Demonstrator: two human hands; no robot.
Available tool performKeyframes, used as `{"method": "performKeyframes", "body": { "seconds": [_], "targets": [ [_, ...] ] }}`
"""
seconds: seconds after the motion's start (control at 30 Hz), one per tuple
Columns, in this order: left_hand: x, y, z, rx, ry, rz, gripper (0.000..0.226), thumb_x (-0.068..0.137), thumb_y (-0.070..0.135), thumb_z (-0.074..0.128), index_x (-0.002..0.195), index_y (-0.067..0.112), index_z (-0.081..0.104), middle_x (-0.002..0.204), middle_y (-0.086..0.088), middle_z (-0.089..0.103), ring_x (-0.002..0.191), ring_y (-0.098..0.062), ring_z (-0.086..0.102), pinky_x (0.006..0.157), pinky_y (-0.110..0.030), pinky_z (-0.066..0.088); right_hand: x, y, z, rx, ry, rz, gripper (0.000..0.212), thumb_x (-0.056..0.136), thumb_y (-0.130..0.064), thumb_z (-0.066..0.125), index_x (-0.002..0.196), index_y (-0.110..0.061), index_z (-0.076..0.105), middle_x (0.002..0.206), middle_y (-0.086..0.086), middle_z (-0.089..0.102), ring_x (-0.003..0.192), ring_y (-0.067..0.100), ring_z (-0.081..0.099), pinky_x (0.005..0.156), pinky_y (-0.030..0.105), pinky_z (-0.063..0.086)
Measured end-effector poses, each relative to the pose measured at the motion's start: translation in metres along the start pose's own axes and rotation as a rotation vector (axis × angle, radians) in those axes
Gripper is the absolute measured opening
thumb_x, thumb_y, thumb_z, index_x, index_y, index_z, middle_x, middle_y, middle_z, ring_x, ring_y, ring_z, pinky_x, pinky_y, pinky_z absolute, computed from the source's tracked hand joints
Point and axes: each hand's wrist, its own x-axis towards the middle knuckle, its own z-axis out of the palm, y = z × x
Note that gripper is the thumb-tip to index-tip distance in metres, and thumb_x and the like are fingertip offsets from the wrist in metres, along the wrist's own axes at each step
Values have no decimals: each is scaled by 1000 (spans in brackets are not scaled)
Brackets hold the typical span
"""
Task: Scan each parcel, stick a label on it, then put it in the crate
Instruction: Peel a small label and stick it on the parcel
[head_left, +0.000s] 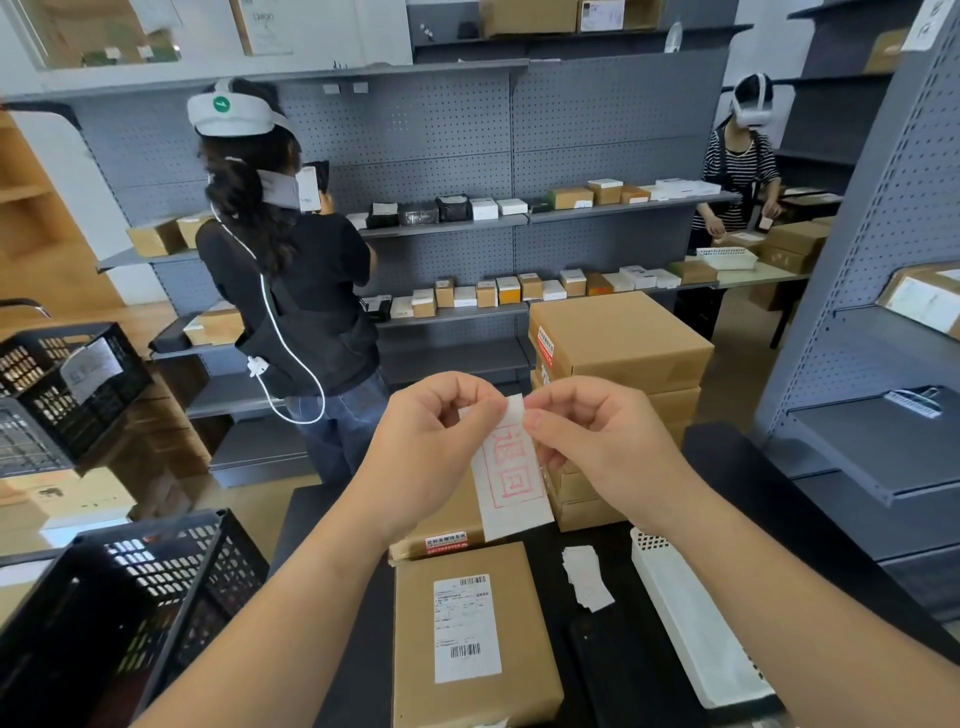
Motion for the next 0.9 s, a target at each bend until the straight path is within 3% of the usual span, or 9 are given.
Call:
{"method": "performKeyframes", "body": {
  "seconds": [0.13, 0.23, 0.43, 0.6, 0.77, 0.9],
  "targets": [
    [-1, 9, 0, 101, -48, 62, 10, 98, 25, 62, 91, 22, 68, 86, 2, 71, 79, -10, 72, 66, -27, 59, -1, -2, -1, -56, 23, -42, 6, 96, -17, 68, 95, -14, 73, 85, -4, 77, 77, 8, 74, 63, 18, 55],
    [-1, 15, 2, 193, -32, 117, 10, 98, 27, 62, 90, 28, 67, 81, 10, 65, 72, 0, 63, 60, -16, 49, -5, -2, 0, -60, 49, -67, 7, 95, -17, 69, 94, -13, 74, 84, -3, 78, 76, 10, 75, 64, 19, 57],
    [2, 27, -1, 351, -77, 173, 17, 98, 26, 60, 84, 35, 63, 80, 17, 58, 77, 6, 54, 64, -10, 41, -3, -10, -15, -103, 36, -79, 11, 95, -14, 67, 95, -9, 77, 81, 2, 78, 75, 14, 74, 65, 23, 58],
    [7, 30, 0, 421, -100, 204, 20, 97, 28, 61, 81, 40, 62, 88, 20, 60, 88, -1, 53, 79, -26, 42, -3, -17, -21, -193, -19, -81, 11, 95, -12, 67, 94, -8, 77, 79, -4, 77, 73, 7, 75, 63, 18, 57],
    [6, 34, 3, 472, -118, 231, 16, 97, 30, 59, 84, 37, 62, 98, 31, 56, 97, 2, 49, 101, -48, 41, -4, -18, -23, -243, -26, -108, 11, 94, -14, 67, 88, -14, 77, 77, 1, 77, 72, 12, 74, 67, 21, 59],
    [5, 36, 5, 489, -138, 227, 14, 98, 32, 58, 85, 38, 61, 99, 33, 54, 100, 1, 48, 103, -51, 40, -4, -18, -24, -255, -22, -118, 12, 94, -14, 67, 87, -15, 77, 75, 2, 76, 71, 13, 73, 66, 20, 59]
  ]
}}
